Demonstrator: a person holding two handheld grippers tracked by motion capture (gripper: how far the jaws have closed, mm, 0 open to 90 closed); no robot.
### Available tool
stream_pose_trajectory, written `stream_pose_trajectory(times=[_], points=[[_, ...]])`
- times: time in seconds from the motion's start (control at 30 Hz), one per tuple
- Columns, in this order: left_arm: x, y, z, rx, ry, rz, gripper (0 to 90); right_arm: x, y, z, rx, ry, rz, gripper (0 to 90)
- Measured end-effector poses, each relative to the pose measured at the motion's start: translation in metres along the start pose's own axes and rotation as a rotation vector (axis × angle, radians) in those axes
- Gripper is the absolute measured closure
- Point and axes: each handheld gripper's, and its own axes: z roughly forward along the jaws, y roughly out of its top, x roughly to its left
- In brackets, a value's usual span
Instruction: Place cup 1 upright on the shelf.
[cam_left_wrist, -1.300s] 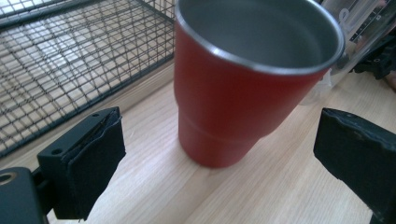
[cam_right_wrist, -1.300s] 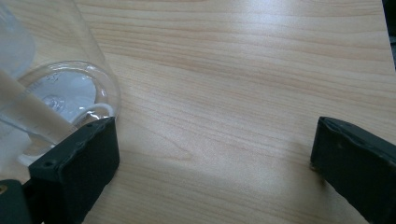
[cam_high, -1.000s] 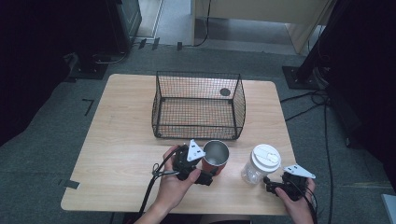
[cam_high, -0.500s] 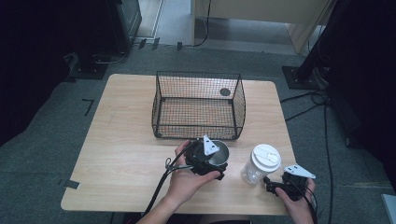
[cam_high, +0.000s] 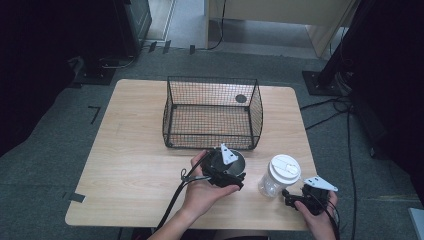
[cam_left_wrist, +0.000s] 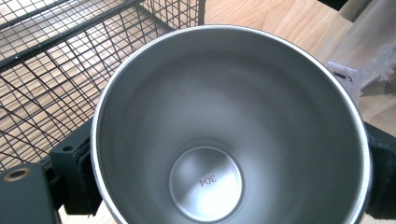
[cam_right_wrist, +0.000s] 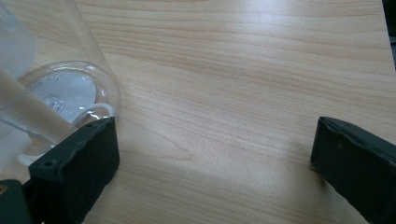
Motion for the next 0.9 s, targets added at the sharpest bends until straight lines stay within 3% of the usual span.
stream_pose_trajectory(times=[0.4, 0.73, 0.9], points=[[0.0000, -0.0012, -0.0013, -0.004, 0.010, 0.008, 7.2, 0.0000, 0.0000, 0.0000, 0.000, 0.000, 0.000, 1.0], [0.0038, -0.0050, -0.0044, -0.024, 0.012, -0.011, 7.5, 0.0000, 0.0000, 0.0000, 0.000, 0.000, 0.000, 1.0], [0.0062, -0.0058, -0.0095, -0.064, 0.015, -0.015, 7.6, 0.0000, 0.0000, 0.0000, 0.000, 0.000, 0.000, 1.0]])
